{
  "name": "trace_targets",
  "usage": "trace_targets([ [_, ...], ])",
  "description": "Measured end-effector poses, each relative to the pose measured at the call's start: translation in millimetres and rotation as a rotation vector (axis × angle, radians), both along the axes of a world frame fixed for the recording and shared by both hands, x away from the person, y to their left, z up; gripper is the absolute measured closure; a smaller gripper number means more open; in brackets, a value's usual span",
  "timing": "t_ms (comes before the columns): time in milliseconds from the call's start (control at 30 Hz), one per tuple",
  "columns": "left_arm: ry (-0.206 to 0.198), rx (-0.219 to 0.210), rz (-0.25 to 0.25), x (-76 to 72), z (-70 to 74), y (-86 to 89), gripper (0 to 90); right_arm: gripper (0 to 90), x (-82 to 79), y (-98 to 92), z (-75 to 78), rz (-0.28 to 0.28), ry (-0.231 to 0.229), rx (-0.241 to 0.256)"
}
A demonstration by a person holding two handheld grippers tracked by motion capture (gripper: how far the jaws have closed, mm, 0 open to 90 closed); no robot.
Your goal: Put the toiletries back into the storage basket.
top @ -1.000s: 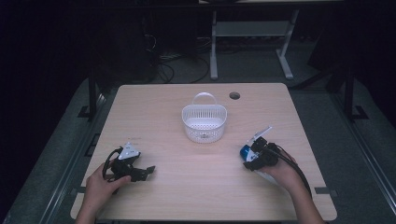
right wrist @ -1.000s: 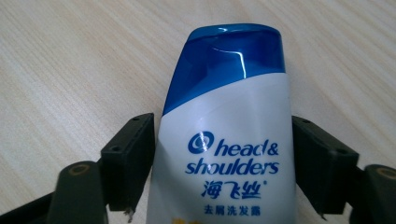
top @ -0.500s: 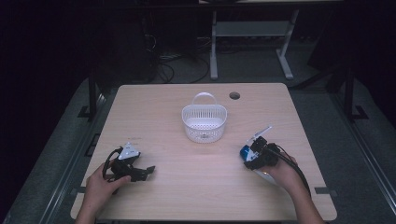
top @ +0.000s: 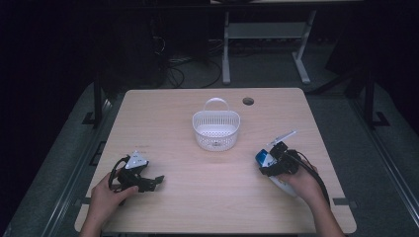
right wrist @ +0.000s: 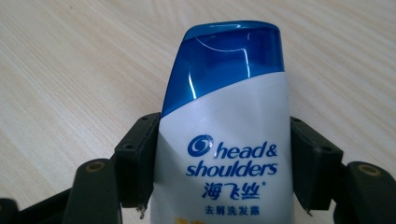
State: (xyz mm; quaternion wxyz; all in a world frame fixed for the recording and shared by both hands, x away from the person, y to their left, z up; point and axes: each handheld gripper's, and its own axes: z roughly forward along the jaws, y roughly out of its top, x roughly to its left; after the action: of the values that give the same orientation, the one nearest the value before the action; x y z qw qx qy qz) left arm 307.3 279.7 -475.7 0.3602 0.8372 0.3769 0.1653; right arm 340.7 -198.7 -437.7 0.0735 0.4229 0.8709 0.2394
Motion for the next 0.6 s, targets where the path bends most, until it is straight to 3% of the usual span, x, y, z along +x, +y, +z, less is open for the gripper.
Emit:
trace_targets([
  [400,0.000,0.000,0.000,0.0,0.0,0.0,13.3,34.1,-5.4,-13.2,19.7,-0.038,-0.058,0.085],
  [600,0.000,0.000,0.000,0.0,0.0,0.0,13.3,34.2,-8.9,-17.2,27.4,-0.052,-0.082,0.103],
])
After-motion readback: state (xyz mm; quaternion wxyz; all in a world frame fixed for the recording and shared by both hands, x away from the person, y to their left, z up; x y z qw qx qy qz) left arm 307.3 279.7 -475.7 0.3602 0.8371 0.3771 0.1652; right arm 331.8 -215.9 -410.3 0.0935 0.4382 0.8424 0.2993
